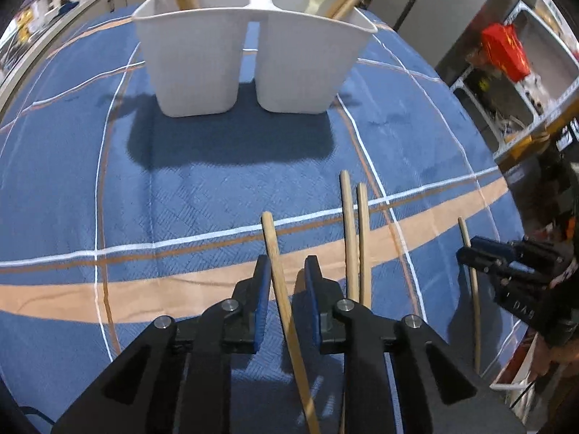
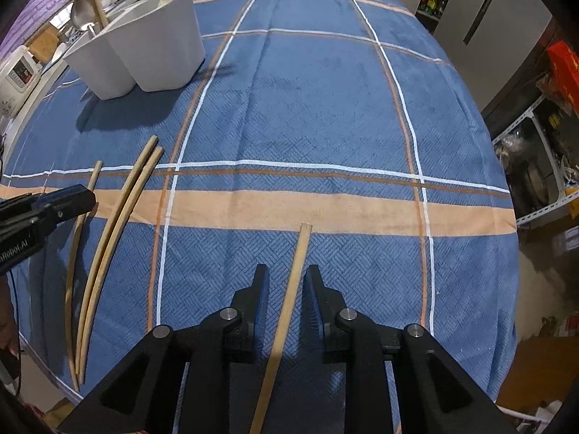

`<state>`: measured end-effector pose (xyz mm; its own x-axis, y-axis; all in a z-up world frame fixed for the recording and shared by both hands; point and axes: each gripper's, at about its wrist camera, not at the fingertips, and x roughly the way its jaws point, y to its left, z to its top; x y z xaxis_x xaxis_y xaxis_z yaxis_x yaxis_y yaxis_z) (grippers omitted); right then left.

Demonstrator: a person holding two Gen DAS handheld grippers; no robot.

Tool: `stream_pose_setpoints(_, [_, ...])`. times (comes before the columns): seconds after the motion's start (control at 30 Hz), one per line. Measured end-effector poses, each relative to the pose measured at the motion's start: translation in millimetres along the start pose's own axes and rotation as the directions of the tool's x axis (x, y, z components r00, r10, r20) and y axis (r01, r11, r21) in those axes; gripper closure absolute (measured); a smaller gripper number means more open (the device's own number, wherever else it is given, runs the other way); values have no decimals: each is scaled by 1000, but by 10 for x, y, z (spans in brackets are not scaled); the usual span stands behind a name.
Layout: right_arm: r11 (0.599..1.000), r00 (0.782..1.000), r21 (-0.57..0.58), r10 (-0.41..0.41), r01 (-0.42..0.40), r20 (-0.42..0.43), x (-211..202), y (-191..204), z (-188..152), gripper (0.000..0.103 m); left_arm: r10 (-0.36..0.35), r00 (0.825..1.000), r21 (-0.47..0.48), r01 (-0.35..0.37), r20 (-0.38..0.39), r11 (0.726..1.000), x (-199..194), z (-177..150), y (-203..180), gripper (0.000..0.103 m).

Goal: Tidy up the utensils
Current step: 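Grasp a wooden chopstick with the left tool while the right tool grasps another, then lift and carry the chopstick over the holder with the left tool while the right does likewise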

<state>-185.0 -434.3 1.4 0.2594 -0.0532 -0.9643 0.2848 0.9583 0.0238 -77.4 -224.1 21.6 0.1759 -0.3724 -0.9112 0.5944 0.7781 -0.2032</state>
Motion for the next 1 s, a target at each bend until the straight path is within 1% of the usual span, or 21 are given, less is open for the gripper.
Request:
stream_pose_setpoints(0.1, [1000, 1000, -1, -1, 1, -24, 28, -1, 97, 81, 30, 999, 35, -30, -11, 999, 37, 37, -84, 85])
stream_pose_setpoints(0.17, [1000, 1000, -9, -4, 4, -22, 36, 20, 141, 84, 51, 999, 49, -51, -3, 998, 43, 37, -122, 85])
stream_pose_setpoints(0.2, [1000, 1000, -13, -1, 0, -16, 35, 35, 146, 89, 60, 998, 54, -60, 4, 997, 47, 31, -144, 85])
stream_pose_setpoints(0.23, [1000, 1000, -15, 0, 0, -9, 26, 59, 135, 94, 71, 997, 55, -71, 12, 996, 40, 25, -169, 94])
stream_pose_setpoints(0.27, [1000, 1000, -19, -7, 7, 4, 24, 82, 126, 95, 71, 997, 49, -72, 15, 996, 50, 17, -178, 97])
stream_pose_setpoints(0.3, [1000, 1000, -23, -15, 15, 21, 21, 99, 115, 95, 48, 999, 27, -49, 19, 998, 50, 8, -163, 97])
stream_pose_setpoints(0.4, [1000, 998, -6, 13, -13, 60, 18, 94, 79, 96, 25, 999, -24, -24, 41, 999, -14, -35, -119, 97])
stream_pose_setpoints(0.43, [999, 996, 19, 46, -47, 74, 15, 49, 76, 97, 17, 998, -32, -16, 58, 999, -73, -58, -108, 97])
stream_pose_setpoints(0.53, [991, 986, 66, 104, -114, 133, -50, -54, 17, 97, -1, 993, -41, 6, 117, 999, -303, -144, -65, 97])
stream_pose_setpoints(0.6, [984, 972, 83, 139, -156, 188, -159, -101, -20, 97, -20, 989, -55, 28, 150, 998, -451, -179, -39, 97])
stream_pose_setpoints(0.67, [980, 960, 91, 149, -175, 236, -270, -160, -45, 97, -28, 982, -72, 43, 188, 997, -619, -231, -19, 97])
stream_pose_setpoints(0.73, [976, 944, 96, 159, -194, 290, -441, -148, -63, 97, -27, 975, -81, 46, 222, 996, -774, -288, -2, 97])
stream_pose_setpoints(0.83, [972, 916, 94, 168, -215, 364, -688, -131, -149, 97, -24, 959, -91, 51, 282, 995, -1029, -394, 24, 97])
stream_pose_setpoints(0.93, [968, 883, 77, 183, -239, 433, -917, -99, -251, 97, -11, 943, -97, 46, 332, 994, -1244, -485, 28, 97])
stream_pose_setpoints(1.0, [967, 865, 65, 188, -245, 466, -1053, -10, -368, 97, -1, 932, -105, 41, 362, 994, -1402, -557, 37, 97])
